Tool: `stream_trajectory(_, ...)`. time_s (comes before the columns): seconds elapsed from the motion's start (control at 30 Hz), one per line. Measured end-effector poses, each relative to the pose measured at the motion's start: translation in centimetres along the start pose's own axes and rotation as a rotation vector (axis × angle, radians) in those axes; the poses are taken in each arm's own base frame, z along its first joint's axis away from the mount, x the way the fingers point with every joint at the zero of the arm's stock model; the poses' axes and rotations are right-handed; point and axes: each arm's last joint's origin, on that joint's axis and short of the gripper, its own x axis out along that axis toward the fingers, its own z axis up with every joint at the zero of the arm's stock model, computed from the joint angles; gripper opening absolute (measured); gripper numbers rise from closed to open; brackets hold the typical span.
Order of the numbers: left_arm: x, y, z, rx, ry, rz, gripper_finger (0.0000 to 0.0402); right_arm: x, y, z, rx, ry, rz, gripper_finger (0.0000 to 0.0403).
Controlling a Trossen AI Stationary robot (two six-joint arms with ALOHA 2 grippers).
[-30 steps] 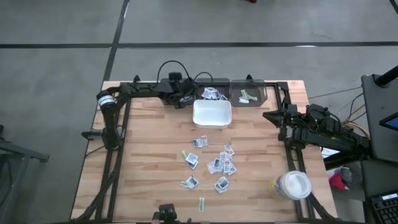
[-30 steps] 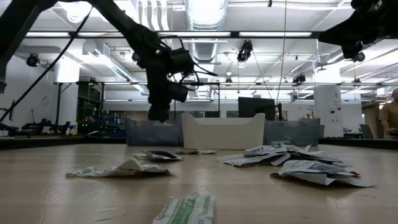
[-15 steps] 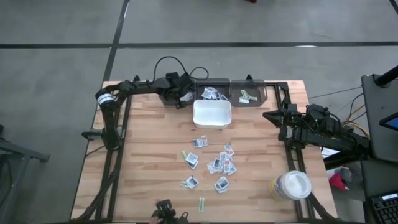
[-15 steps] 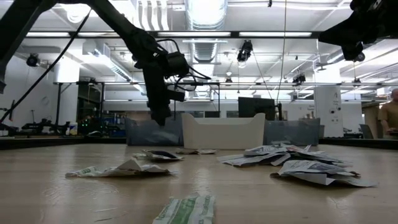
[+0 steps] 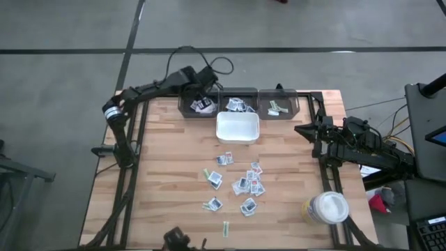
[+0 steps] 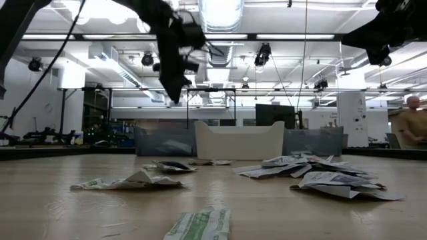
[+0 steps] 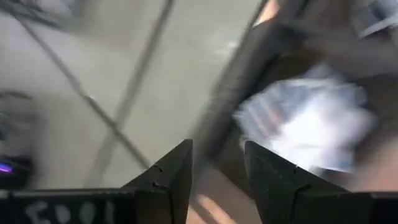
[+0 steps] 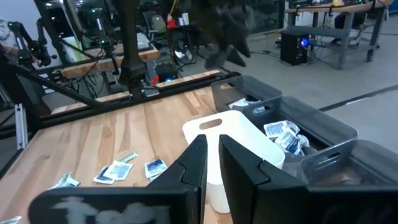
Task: Pick & Place First Aid Supplies
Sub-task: Put the blue bandage pack into the left gray bin
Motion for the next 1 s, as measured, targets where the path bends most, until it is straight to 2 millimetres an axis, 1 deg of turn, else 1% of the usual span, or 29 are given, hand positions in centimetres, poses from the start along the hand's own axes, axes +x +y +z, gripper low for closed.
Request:
stream_trajectory(0.1, -3.0, 0.7, 0.5, -0.199, 0.013, -0.187, 0.0149, 0.0, 0.0, 0.0, 0.0, 0.001, 0.0, 0.0038)
stream_trajectory(0.2, -5.4, 0.7, 0.9, -0.369, 0.009, -0.454, 0.0149, 0.0, 0.0, 0.0, 0.0, 0.001, 0.0, 0.0038)
stream_trajectory(0.27, -6.9, 0.0, 1.1, -0.412, 0.0, -0.629, 0.0149, 0.0, 0.0, 0.0, 0.0, 0.002, 0.0, 0.0038)
stream_trajectory(0.33, -8.4, -1.2, 1.2, -0.405, -0.008, -0.767, 0.0149, 0.0, 0.0, 0.0, 0.0, 0.002, 0.0, 0.0038)
stream_trajectory(0.4, -9.7, -2.9, 1.2, -0.369, 0.001, -0.842, 0.0149, 0.0, 0.0, 0.0, 0.0, 0.003, 0.0, 0.0038)
stream_trajectory(0.57, -13.2, -8.1, 0.6, -0.218, -0.002, -0.926, 0.0149, 0.0, 0.0, -0.1, 0.003, 0.008, -0.001, 0.0038)
stream_trajectory(0.63, -14.6, -10.4, 0.0, -0.148, -0.008, -0.957, 0.0149, 0.0, 0.0, -0.1, 0.003, 0.009, 0.0, 0.0038)
stream_trajectory(0.73, -16.5, -13.7, -1.0, -0.089, -0.038, -0.974, 0.0149, 0.0, 0.0, -0.1, 0.003, 0.008, 0.0, 0.0038)
stream_trajectory(0.87, -18.5, -17.2, -2.6, -0.077, -0.064, -0.977, 0.0149, 0.0, 0.0, -0.1, 0.003, 0.009, 0.0, 0.0038)
stream_trajectory(0.93, -19.1, -18.6, -3.4, -0.104, -0.056, -0.971, 0.0149, 0.0, 0.0, -0.1, 0.003, 0.008, 0.0, 0.0038)
stream_trajectory(1.0, -19.3, -19.9, -4.1, -0.166, -0.032, -0.957, 0.0149, 0.0, 0.0, -0.1, 0.003, 0.009, 0.0, 0.0038)
